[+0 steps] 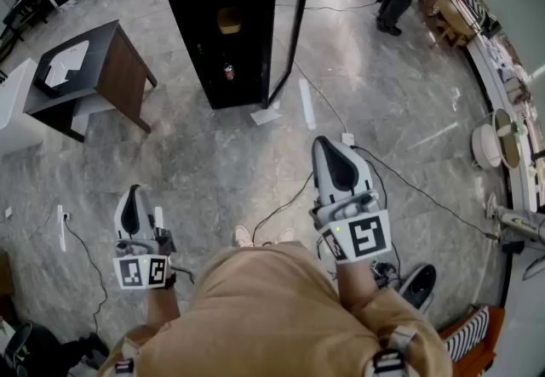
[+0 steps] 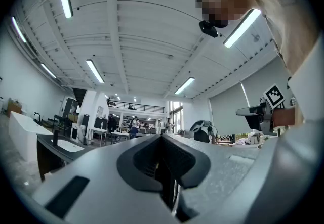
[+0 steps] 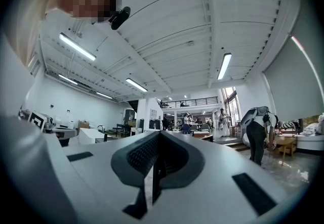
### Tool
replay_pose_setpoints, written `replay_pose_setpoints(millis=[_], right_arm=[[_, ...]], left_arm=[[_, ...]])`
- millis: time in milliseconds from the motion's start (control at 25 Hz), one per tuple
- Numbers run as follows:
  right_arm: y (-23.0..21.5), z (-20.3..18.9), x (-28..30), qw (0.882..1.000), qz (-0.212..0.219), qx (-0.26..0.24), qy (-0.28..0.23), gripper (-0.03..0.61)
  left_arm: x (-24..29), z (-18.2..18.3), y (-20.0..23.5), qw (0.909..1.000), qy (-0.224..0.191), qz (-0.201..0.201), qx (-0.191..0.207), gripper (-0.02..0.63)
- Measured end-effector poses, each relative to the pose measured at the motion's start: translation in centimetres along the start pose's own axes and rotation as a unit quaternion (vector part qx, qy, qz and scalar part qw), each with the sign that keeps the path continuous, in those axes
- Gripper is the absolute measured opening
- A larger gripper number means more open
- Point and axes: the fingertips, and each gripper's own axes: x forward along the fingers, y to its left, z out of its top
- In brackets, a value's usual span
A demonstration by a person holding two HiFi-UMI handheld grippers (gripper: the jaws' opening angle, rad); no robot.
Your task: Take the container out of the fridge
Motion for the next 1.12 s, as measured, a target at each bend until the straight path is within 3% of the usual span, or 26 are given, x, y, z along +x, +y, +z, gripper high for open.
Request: replay_pose_setpoints(millis=[360, 600, 1120], right_arm=[[1.1, -0.4, 0.2, 1.000, -0.002, 0.000, 0.007, 0.000], [2.0, -0.7, 0.9, 0.999, -0.001, 0.039, 0.003, 0.000], [7.2, -1.1, 2.1, 1.000, -0.014, 0.009, 0.007, 0.000]], left_arm=[[-0.4, -0.5, 0.7, 0.9999, 0.009, -0.008, -0.008, 0.002], [-0.6, -1.1, 2.1, 0.9998, 0.016, -0.012, -0.009, 0.002], [0.4, -2.9, 5.0, 0.9974, 0.014, -0.067, -0.021, 0.002]])
